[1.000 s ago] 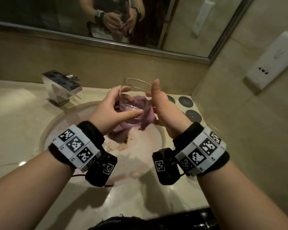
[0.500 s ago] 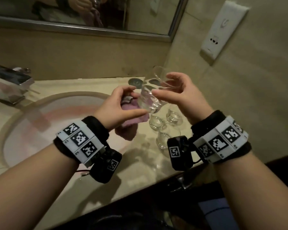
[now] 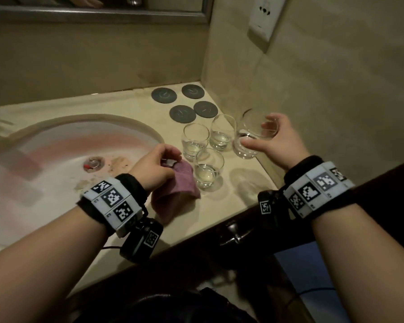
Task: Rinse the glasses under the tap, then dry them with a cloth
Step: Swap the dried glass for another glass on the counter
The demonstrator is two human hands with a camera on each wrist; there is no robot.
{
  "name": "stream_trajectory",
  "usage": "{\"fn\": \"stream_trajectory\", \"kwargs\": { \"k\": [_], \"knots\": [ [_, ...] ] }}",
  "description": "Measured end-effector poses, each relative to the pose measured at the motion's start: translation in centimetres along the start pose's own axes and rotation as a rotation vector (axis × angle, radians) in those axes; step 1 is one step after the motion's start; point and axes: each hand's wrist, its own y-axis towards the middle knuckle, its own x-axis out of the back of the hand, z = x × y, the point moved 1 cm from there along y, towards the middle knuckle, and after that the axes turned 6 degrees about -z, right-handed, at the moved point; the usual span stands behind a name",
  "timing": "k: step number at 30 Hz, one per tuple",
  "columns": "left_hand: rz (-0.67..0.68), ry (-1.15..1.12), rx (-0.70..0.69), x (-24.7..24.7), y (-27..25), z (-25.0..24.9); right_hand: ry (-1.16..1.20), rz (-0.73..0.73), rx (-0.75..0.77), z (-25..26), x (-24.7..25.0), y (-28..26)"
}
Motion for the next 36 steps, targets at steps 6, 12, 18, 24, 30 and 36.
{"fn": "stream_trajectory", "kwargs": {
  "k": [6,12,18,24,30,36],
  "knots": [
    [-0.076,0.074,0.113,-0.9,0.3,1.9,-0.058,0.075,-0.068,-4.3,-1.9,1.8],
    [-0.103,0.108,0.156,-1.6,0.9,2.0,-0.094,0.182,-0.091,-7.1,-3.8,3.8],
    [-0.082,0.218,0.168,-2.1,1.7,2.4,-0.094,0.233,-0.072,-8.0,-4.9,4.8],
    [-0.028,0.236,0.188,-2.6,2.3,3.0,-0.097,0.228,-0.094,-8.7,-5.7,4.4],
    [0.017,0.378,0.154,-2.3,3.2,2.3,-0.149,0.285,-0.114,-8.5,-5.3,3.9],
    [-0.143,0.716,-0.154,-0.6,5.6,-0.5,-0.184,0.262,-0.056,-5.2,-2.7,4.3]
  ]
}}
